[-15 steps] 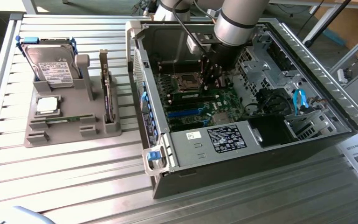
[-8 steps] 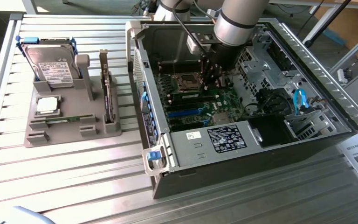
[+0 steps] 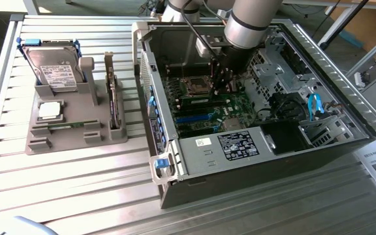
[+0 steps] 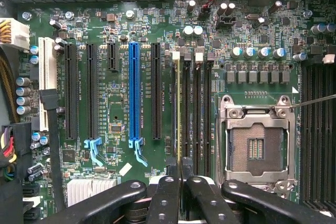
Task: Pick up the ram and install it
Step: 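Insert the ram into the slot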
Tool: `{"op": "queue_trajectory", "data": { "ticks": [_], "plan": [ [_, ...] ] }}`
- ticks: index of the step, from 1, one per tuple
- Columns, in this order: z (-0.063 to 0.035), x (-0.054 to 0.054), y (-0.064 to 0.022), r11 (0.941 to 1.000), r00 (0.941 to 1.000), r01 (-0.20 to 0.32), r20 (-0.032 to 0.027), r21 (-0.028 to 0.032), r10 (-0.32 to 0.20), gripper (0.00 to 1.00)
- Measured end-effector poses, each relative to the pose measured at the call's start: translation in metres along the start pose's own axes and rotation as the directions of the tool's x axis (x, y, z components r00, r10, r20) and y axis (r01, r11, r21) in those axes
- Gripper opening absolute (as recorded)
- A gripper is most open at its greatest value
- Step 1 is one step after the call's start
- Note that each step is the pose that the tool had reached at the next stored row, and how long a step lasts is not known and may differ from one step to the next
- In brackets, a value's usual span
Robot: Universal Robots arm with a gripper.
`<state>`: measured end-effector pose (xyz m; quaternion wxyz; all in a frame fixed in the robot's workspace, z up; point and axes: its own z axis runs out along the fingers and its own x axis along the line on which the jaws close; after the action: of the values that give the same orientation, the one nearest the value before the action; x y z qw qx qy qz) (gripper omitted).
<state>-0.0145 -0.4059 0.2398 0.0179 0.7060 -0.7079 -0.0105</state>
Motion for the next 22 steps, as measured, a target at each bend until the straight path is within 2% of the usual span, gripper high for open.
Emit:
{"op": "queue_trajectory", "data": {
  "ticks": [22],
  "plan": [
    [0.0065,0.0,0.0006,1.0,1.0,0.0,0.0002,0.0047,0.0,0.12]
  ]
}}
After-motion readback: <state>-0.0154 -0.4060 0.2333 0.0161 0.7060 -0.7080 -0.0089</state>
